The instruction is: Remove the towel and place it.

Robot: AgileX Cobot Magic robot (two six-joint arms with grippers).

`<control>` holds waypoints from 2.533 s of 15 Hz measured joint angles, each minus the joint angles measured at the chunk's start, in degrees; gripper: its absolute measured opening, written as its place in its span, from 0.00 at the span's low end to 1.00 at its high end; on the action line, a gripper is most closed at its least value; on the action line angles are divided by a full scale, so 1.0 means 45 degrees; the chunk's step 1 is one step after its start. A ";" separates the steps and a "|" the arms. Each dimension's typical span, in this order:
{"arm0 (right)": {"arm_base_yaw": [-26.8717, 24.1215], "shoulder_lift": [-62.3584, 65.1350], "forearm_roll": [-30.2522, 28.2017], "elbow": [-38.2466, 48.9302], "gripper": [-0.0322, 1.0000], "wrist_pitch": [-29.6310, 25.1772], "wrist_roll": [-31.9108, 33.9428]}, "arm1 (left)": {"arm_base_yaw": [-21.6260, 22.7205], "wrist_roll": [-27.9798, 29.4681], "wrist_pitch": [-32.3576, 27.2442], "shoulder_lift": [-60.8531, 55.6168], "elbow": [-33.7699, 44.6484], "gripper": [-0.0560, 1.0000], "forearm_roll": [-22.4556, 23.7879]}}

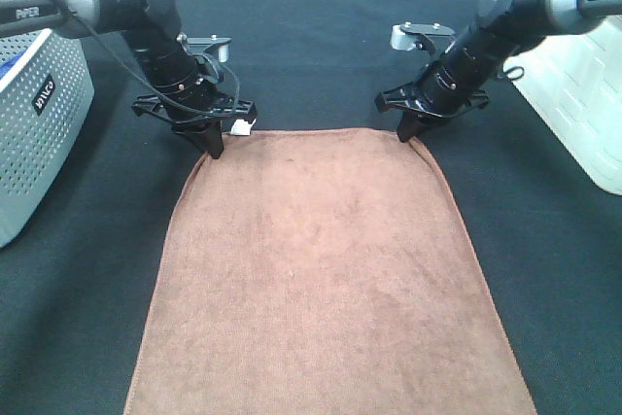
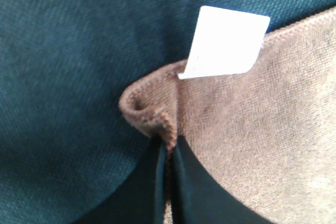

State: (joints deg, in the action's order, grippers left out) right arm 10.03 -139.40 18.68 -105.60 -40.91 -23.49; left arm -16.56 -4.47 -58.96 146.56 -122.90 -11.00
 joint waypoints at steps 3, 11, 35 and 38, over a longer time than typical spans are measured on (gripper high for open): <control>0.0013 -0.0242 -0.0726 -0.1668 0.03 -0.0764 0.0000 | -0.0051 0.0000 -0.0229 0.0255 -0.0955 0.06 0.0535; 0.0013 -0.0293 -0.1273 -0.3960 0.03 0.0802 0.0000 | -0.0064 -0.0013 0.2725 0.0267 -0.2941 0.06 0.1261; 0.0013 -0.3196 -0.0547 -0.5309 0.03 0.6404 0.0000 | -0.0064 -0.0204 1.0912 0.2941 -0.2954 0.06 0.1261; -0.0064 -0.3565 -0.0522 -0.5399 0.03 0.6392 0.0000 | -0.0064 -0.0204 1.1561 0.3323 -0.2954 0.06 0.1261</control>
State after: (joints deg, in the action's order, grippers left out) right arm 9.74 -155.44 16.33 -129.89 -12.15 -23.49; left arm -16.84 -5.39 -6.93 161.52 -136.19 -5.33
